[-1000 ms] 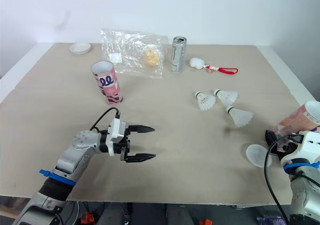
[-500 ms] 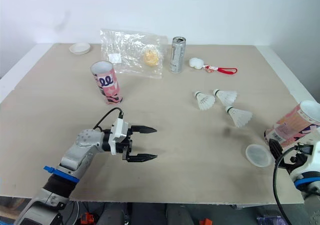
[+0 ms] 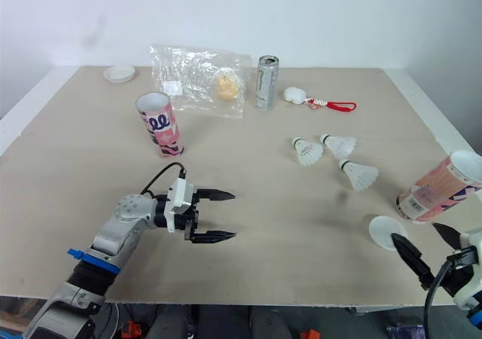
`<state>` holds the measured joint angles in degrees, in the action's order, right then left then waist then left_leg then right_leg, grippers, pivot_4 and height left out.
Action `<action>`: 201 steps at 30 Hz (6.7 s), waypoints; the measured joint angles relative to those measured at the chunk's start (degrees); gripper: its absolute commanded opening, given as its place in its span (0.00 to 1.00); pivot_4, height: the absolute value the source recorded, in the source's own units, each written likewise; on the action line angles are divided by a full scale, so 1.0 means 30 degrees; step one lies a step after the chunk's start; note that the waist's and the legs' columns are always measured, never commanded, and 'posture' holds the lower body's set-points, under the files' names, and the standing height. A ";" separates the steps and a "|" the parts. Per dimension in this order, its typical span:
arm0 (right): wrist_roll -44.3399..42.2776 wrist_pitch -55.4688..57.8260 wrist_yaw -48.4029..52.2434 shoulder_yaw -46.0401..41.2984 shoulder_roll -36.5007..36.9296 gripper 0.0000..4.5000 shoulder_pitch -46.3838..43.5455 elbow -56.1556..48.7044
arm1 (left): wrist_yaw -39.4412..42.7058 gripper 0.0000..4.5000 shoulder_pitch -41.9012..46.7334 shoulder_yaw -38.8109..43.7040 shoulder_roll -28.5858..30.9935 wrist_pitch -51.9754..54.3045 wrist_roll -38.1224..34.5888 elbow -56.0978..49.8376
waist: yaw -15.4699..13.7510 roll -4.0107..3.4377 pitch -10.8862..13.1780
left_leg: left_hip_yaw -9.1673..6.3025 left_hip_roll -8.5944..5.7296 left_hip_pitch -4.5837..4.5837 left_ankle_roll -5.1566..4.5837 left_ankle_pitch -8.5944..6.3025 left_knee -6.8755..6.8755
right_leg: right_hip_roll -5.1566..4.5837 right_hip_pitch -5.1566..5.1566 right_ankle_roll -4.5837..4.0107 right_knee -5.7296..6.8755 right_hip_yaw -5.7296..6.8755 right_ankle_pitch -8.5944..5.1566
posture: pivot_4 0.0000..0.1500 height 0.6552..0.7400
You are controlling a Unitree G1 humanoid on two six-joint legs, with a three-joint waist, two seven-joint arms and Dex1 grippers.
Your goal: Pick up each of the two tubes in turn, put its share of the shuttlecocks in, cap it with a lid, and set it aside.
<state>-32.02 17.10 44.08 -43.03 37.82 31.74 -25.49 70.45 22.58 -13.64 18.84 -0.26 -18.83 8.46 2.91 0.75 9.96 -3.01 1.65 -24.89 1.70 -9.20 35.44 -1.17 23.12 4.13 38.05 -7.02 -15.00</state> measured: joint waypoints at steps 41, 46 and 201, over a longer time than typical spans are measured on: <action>0.3892 -0.4629 0.7148 1.6200 -0.3964 0.98 -1.9949 1.2267 | -1.8408 1.00 0.0137 0.5955 -0.2128 0.3764 0.3667 0.1154 | -0.0091 0.0180 0.0090 | -0.0111 0.0000 -0.0046 0.0099 0.0096 -0.0010 | 0.0032 -0.0012 0.0097 -0.0003 0.0119 0.0166 | 1.00 1.00; 0.4053 -0.4654 0.6799 1.6199 -0.4050 0.98 -1.9947 1.2296 | -1.8155 1.00 0.1783 0.5801 -0.2121 0.3198 0.3906 0.3369 | -0.0091 0.0180 0.0090 | -0.0115 -0.0002 -0.0046 0.0130 0.0114 -0.0009 | 0.0031 -0.0015 0.0104 -0.0003 0.0121 0.0172 | 1.00 1.00; 0.6242 -0.5564 0.4947 1.4306 0.4106 0.01 -1.8216 0.1978 | -0.0141 0.64 0.9437 -0.4439 0.2091 1.0729 0.6859 0.0679 | -0.0098 0.0197 0.0099 | -0.0046 -0.0028 -0.0093 0.0039 0.0259 -0.0050 | -0.0054 -0.0033 0.0037 0.0001 0.0136 0.0102 | 1.00 1.00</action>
<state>-13.29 0.41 58.92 -0.11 50.13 -22.91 -19.56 70.03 50.89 -26.96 25.11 31.92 1.74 10.49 2.62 1.34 10.26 -3.15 1.57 -25.17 1.82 -8.42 35.29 -1.33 23.02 4.24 38.05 -6.61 -14.69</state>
